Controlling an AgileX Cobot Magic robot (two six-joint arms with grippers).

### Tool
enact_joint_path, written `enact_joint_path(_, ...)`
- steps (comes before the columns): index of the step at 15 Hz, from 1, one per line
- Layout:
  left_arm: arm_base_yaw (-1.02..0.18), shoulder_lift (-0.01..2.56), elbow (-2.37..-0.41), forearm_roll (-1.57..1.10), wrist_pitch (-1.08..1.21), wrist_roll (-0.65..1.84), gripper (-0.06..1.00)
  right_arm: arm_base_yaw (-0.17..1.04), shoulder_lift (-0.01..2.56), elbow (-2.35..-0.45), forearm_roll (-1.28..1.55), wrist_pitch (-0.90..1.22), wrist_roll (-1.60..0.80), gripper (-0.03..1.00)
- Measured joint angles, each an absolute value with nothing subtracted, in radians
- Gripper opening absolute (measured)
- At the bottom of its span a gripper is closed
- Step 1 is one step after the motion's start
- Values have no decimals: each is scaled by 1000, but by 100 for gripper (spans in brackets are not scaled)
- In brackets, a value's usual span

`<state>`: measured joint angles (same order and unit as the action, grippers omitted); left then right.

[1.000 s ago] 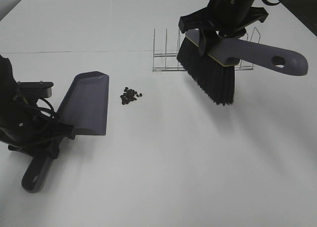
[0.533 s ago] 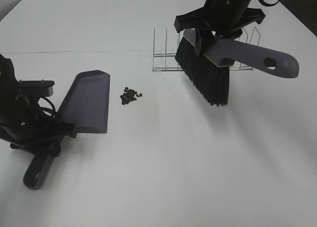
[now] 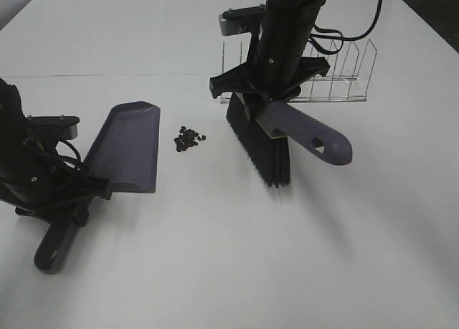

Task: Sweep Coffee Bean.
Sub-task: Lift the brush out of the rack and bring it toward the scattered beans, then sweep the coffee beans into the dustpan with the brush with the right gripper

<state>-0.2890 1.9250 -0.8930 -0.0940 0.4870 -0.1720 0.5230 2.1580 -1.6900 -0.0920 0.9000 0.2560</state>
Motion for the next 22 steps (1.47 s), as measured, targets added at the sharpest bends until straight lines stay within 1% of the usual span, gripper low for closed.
enact_joint_path(4,-289,1925,-893,-94,485,-172,34,557,2248,-1758,-95,887,257,31)
enact_joint_path(5,-297,1925,-893,-94,484,-173,34,575,2289,-1816,-95,890,257,31)
enact_joint_path(7,-308,1926,-893,-91,474,-173,34,599,2322,-1867,-97,899,256,31)
enact_joint_path(11,-312,1927,-893,-89,471,-173,34,684,2424,-2037,-99,960,236,31)
enact_joint_path(14,-312,1927,-893,-89,471,-173,34,746,2502,-2201,-60,1027,185,31)
enact_joint_path(16,-312,1927,-893,-89,471,-173,34,770,2528,-2279,-38,1059,168,31)
enact_joint_path(17,-312,1927,-893,-89,471,-173,34,782,2535,-2354,-40,1130,167,31)
enact_joint_path(19,-312,1927,-893,-89,471,-173,34,778,2535,-2387,-135,1201,167,31)
enact_joint_path(22,-312,1927,-893,-89,471,-173,34,776,2529,-2389,-237,1222,167,31)
